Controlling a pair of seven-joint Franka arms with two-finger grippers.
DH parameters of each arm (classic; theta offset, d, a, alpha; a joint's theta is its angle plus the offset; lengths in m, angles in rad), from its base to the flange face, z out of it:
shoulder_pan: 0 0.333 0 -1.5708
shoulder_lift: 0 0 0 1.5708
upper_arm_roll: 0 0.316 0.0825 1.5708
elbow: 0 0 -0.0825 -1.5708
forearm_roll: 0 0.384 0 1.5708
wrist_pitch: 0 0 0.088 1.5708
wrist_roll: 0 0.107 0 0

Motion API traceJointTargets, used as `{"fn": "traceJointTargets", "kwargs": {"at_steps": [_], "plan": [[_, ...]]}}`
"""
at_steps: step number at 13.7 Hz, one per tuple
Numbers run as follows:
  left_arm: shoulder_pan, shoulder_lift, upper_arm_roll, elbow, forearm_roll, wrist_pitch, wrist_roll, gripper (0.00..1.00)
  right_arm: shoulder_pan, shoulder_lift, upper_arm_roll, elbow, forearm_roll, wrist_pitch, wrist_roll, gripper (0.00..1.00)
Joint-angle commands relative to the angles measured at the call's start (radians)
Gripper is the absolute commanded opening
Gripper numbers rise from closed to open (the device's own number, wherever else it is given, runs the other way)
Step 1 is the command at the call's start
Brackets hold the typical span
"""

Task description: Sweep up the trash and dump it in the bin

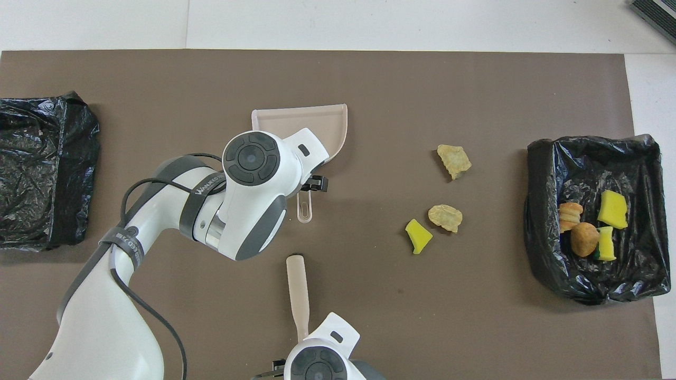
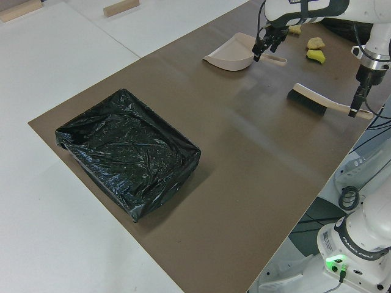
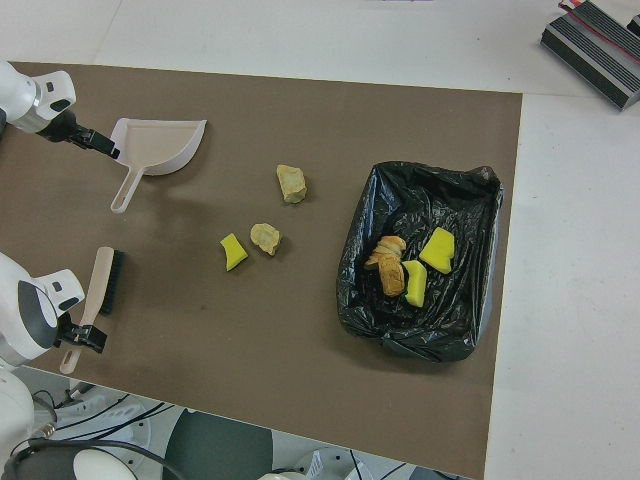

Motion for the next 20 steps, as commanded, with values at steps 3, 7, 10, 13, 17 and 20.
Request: {"fn": "traceJointTargets", "kwargs": {"at_steps": [3,7,10,13,17,20], "plan": [[-0.024,-0.066,0.014,-0.077,0.019,0.022,-0.101,0.87,-0.035,0.019,-0.003,0.027,0.024,0.002,-0.002,0.0],[-0.037,-0.076,0.012,-0.094,0.018,0.022,-0.099,0.8,-0.129,-0.017,-0.014,0.113,0.011,-0.162,-0.008,0.0],[-0.035,-0.077,0.008,-0.102,0.012,0.038,-0.081,0.8,-0.248,-0.116,-0.017,0.129,-0.044,-0.345,-0.037,0.0],[-0.034,-0.076,0.008,-0.103,0.007,0.04,-0.075,0.79,-0.369,-0.167,-0.016,0.136,-0.094,-0.408,-0.095,0.0],[-0.035,-0.076,0.008,-0.118,-0.011,0.078,-0.07,0.74,-0.498,-0.196,-0.013,0.083,-0.257,-0.478,-0.136,0.0],[-0.038,-0.074,0.008,-0.134,-0.011,0.104,-0.067,0.62,-0.594,-0.202,-0.011,0.075,-0.35,-0.561,-0.253,0.0]]}}
